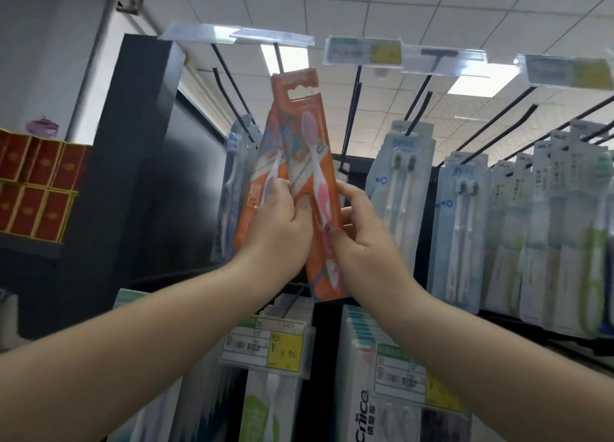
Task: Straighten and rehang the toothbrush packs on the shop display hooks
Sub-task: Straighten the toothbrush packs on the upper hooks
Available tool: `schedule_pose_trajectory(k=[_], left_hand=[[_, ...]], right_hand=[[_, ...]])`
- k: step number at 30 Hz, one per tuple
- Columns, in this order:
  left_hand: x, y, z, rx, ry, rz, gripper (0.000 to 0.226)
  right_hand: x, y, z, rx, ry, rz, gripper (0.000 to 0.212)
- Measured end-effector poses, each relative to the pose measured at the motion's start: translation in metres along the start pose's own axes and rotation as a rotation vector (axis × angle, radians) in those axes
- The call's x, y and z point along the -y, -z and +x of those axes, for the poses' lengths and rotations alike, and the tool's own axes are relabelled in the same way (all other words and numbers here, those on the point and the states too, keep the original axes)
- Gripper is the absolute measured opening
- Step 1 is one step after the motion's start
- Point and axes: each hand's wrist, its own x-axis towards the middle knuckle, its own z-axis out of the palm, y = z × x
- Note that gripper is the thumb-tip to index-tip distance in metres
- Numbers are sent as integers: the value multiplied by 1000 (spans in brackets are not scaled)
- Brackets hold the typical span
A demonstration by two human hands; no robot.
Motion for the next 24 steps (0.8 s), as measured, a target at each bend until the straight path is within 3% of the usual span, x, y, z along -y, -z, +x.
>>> schedule_pose_trajectory(k=[4,11,24], left_hand=[[0,10,3,-48,30,-41,16],[1,33,22,-90,134,88,22],[3,59,60,71,216,213,22]], right_hand=[[1,-12,11,21,39,-102,40],[10,-32,37,71,10,-166,45],[15,-51,62,70,-122,-59,33]])
